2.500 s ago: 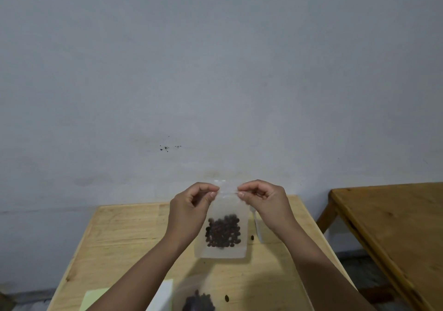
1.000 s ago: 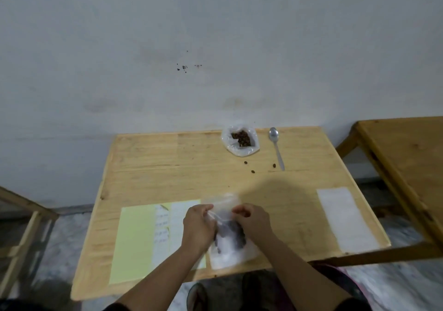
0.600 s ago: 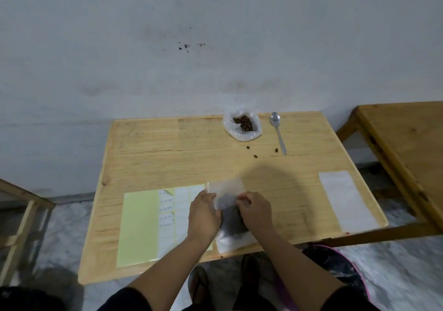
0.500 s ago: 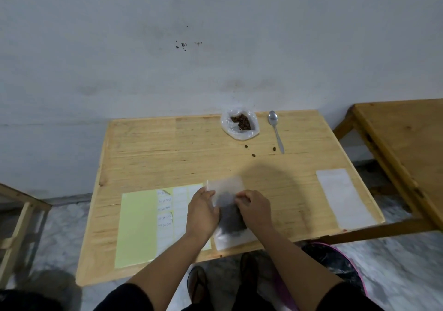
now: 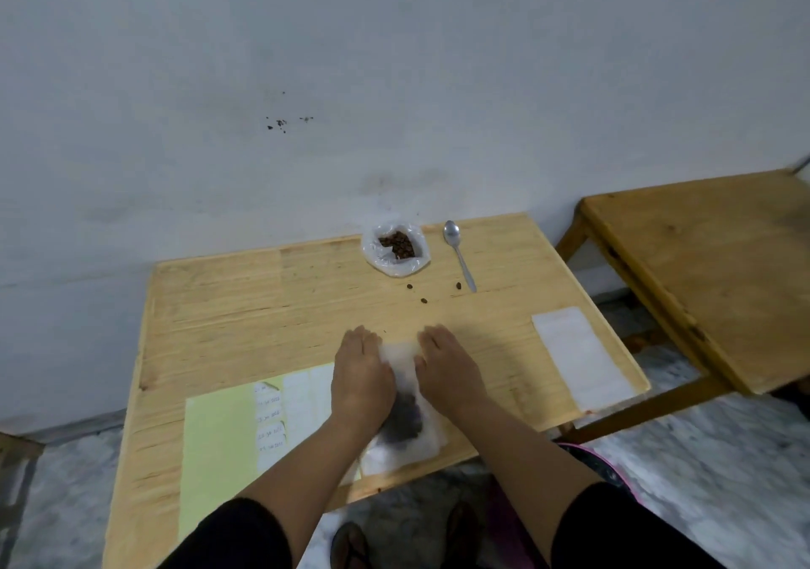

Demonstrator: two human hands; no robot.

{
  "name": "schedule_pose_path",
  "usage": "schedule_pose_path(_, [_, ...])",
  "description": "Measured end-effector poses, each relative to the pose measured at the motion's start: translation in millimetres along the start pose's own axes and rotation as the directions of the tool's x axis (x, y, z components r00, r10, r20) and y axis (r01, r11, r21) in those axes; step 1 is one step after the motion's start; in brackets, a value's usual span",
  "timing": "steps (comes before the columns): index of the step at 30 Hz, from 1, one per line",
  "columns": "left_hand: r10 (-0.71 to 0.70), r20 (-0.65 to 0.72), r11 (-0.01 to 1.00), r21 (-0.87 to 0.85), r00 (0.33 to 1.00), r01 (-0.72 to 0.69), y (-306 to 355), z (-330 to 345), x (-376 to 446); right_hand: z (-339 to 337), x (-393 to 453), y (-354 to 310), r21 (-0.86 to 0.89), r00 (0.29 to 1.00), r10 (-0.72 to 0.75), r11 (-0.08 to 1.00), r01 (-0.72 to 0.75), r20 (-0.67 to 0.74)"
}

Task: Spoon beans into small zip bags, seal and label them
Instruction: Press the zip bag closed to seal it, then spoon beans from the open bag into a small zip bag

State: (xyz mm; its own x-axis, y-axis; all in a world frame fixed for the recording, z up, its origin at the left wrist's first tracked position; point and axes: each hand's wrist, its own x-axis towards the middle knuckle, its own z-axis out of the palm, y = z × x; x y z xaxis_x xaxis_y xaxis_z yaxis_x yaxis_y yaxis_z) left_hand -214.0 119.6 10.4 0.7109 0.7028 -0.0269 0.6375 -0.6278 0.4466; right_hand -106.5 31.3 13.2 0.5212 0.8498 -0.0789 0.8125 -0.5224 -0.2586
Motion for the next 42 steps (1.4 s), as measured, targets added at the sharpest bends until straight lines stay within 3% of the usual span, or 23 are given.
schedule_pose_path(7, [0.288, 0.013, 0.937, 0.203, 0.957, -0.285, 67.6, -1.6, 35.2, -44.6, -4.1, 48.5, -0.066, 0.992, 0.074, 0.994, -0.081, -0.100])
schedule_pose_path(11, [0.392, 0.017, 0.903, 0.185, 0.920, -0.388, 115.9, 10.5, 49.3, -66.7, -18.6, 97.6, -0.057, 0.970, 0.180, 0.980, -0.192, -0.167])
schedule_pose_path(16, [0.449, 0.053, 0.880, 0.149, 0.892, -0.452, 166.4, 45.8, 52.6, -77.9, -42.6, 163.4, -0.061, 0.935, 0.318, 0.942, -0.330, -0.155])
schedule_pose_path(20, [0.413, 0.127, 0.902, 0.081, 0.902, -0.424, 194.9, 80.2, 57.3, -73.1, -59.3, 206.8, -0.083, 0.920, 0.373, 0.920, -0.383, -0.118])
schedule_pose_path(24, [0.289, 0.264, 0.955, -0.017, 0.920, -0.295, 212.4, 111.2, 61.8, -57.2, -66.5, 241.9, -0.051, 0.922, 0.382, 0.922, -0.385, -0.063])
schedule_pose_path(28, [0.272, 0.294, 0.947, 0.087, 0.916, -0.309, 214.1, 136.3, 64.9, -36.4, -68.1, 265.3, -0.005, 0.924, 0.381, 0.925, -0.381, 0.031])
schedule_pose_path(34, [0.280, 0.253, 0.955, 0.028, 0.926, -0.297, 219.2, 150.0, 75.9, -21.2, -67.3, 277.2, 0.019, 0.928, 0.352, 0.934, -0.357, 0.126])
schedule_pose_path(42, [0.273, 0.170, 0.958, -0.133, 0.947, -0.253, 227.8, 153.0, 85.2, -21.2, -69.9, 279.0, 0.085, 0.933, 0.356, 0.929, -0.359, 0.051])
